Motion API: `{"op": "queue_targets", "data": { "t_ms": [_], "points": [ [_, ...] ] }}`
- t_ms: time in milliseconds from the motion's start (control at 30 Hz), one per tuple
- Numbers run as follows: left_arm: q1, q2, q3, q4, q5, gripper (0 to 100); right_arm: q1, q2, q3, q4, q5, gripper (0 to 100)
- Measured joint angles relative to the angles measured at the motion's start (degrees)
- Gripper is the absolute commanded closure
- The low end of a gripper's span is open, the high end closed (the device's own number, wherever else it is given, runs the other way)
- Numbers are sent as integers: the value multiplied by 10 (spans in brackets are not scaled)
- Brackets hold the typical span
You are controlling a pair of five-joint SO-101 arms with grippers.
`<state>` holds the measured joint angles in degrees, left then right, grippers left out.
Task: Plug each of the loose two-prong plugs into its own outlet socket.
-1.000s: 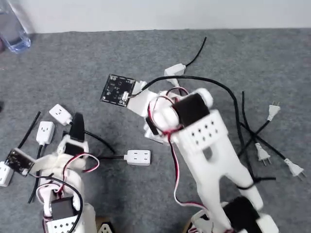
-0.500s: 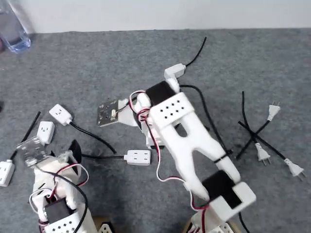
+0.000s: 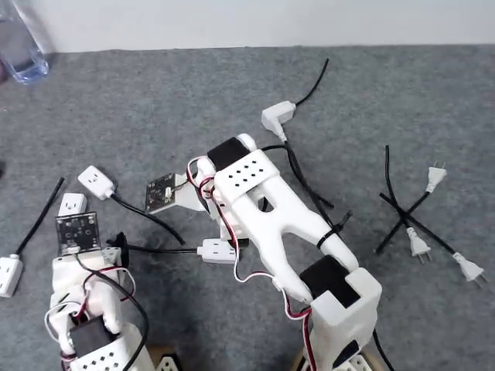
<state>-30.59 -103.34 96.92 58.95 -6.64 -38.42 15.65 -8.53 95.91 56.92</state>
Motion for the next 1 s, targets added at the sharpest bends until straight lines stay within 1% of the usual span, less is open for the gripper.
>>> {"op": "queue_targets", "data": {
  "t_ms": [100,267,367,600,1000],
  "points": [
    [-27,0,0,-8,0,736,0,0,0,0,-4,991],
    [-37,0,0,-8,0,736,0,4,20,-12,-4,991],
    [-38,0,0,-8,0,736,0,4,54,-31,-4,991],
    [-36,0,0,-8,-1,736,-3,4,60,-54,-4,991],
    [-36,0,0,-8,-1,736,-9,4,60,-56,-3,991]
  ]
}}
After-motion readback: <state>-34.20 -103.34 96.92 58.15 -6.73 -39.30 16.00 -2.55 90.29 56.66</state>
